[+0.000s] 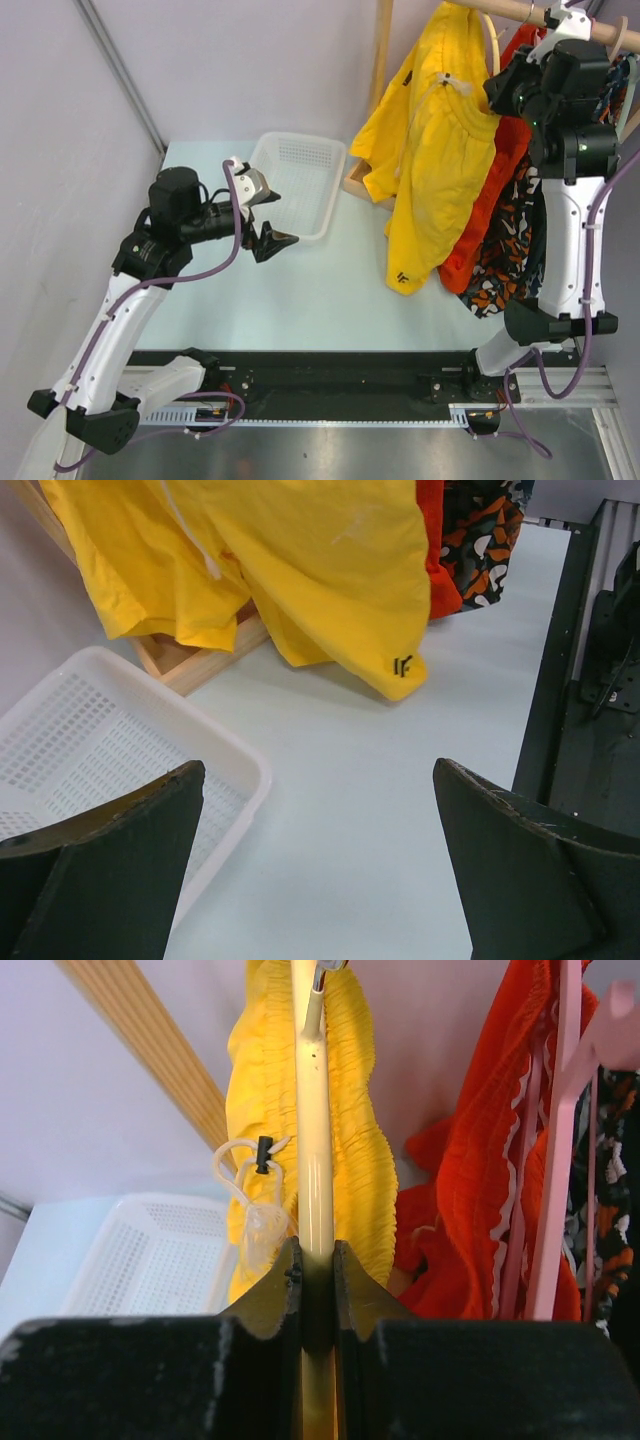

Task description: Place the shorts on the hanger

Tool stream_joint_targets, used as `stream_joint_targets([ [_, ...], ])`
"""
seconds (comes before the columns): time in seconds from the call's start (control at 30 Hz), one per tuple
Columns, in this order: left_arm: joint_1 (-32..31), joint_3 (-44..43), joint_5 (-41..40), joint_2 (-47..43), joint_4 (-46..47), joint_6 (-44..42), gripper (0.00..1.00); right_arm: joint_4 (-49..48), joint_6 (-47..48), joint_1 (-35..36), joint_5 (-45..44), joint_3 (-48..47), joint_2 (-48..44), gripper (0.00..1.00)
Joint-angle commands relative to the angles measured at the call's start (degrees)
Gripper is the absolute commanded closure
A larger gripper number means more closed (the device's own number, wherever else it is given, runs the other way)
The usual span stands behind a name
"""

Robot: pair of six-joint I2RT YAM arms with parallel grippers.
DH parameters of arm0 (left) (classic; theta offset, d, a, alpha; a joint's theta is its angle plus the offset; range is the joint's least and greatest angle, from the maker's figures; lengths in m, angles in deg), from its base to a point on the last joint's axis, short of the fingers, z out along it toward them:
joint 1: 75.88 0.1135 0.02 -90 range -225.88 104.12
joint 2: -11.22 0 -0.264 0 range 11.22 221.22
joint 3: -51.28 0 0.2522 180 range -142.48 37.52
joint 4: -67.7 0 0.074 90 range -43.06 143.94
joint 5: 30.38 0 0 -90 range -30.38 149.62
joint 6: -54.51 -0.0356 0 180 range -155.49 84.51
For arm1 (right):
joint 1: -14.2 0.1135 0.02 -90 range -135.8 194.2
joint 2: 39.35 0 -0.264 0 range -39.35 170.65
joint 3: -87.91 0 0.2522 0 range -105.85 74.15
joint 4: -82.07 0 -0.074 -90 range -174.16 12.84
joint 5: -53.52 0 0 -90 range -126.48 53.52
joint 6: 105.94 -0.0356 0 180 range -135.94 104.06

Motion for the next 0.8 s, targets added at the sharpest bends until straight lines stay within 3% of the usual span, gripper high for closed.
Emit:
stream_joint_targets([
  [0.0, 0.37, 0.78, 0.4, -0.5, 1.98, 0.9, 0.0, -13.82, -1.49, -0.17, -4.77, -5.33, 1.79, 1.0],
  [0.43, 0.37, 3.15, -0.12, -0.67, 2.16, 0.9, 0.0, -10.75, -2.38, -0.69, -6.55, -2.53, 6.01, 0.99],
  [0.57, 0.46, 3.42, -1.44, 0.03, 1.72, 2.48, 0.0, -11.45, -1.94, -0.78, -3.56, 0.72, 3.56, 0.74],
  [0.6, 0.55, 3.33, -1.7, 0.38, 1.46, 3.26, 0.0, -11.98, -1.76, -0.69, -2.07, 1.43, 2.76, 0.62],
  [0.67, 0.98, 2.89, -2.06, 1.26, 1.01, 4.58, 0.0, -12.51, -1.41, -0.52, -1.1, 2.57, 0.3, 0.49],
  [0.7, 1.25, 2.71, -2.06, 1.52, 1.01, 5.98, 0.0, -13.55, -0.8, -0.34, -0.57, 4.06, -0.75, 0.36],
  [0.77, 2.3, 2.45, -1.27, 2.31, 1.19, 7.22, 0.0, -14.61, -0.09, -0.08, -0.48, 5.82, -4.0, 0.21],
])
